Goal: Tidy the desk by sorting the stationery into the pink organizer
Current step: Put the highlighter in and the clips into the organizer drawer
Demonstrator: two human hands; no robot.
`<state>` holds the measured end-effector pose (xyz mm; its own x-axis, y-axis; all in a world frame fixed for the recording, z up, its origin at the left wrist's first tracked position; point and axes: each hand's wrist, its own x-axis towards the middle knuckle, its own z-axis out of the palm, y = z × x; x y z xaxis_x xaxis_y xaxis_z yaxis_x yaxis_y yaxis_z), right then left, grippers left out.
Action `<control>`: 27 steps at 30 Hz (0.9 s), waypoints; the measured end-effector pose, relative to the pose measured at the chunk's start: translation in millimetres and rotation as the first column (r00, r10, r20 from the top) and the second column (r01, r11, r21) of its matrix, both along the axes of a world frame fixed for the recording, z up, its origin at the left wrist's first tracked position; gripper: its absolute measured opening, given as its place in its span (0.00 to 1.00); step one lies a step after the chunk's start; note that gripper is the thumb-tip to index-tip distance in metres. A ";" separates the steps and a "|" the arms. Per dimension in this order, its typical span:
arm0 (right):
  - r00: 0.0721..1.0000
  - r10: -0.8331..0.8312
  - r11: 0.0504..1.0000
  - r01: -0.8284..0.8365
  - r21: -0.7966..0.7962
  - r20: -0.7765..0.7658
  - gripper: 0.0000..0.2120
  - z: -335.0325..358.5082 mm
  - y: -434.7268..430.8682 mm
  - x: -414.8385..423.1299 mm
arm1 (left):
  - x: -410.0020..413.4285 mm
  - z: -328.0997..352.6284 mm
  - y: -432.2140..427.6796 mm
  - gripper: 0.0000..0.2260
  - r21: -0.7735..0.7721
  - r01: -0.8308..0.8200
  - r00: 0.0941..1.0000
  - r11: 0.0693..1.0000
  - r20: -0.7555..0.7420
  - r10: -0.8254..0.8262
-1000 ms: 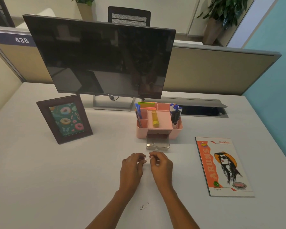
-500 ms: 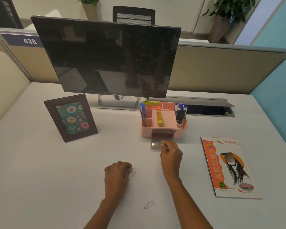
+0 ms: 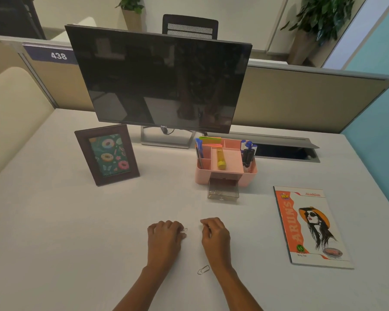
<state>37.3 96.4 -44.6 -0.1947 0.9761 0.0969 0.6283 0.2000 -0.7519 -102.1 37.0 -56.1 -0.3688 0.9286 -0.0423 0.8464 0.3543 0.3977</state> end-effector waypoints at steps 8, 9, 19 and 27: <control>1.000 0.021 1.000 -0.021 -0.016 0.004 0.09 1.6 -6.0 -1.2 | -0.8 11.9 16.2 0.04 -0.133 -0.008 0.998 0.991 0.061 0.016; 1.000 0.026 0.999 -0.026 -0.024 -0.007 0.09 1.7 -6.0 -1.8 | 0.8 12.5 17.3 0.04 -0.146 -0.001 0.998 0.989 0.059 0.009; 0.995 -0.001 0.988 -0.014 -0.152 -0.099 0.09 2.9 -1.9 -0.2 | 26.2 11.8 29.7 0.05 -0.053 0.071 0.995 0.996 0.072 -0.067; 0.956 -0.220 0.971 0.194 -0.142 -0.193 0.06 12.6 17.5 10.3 | 29.4 19.9 32.3 0.04 0.065 0.071 0.981 0.995 0.175 -0.082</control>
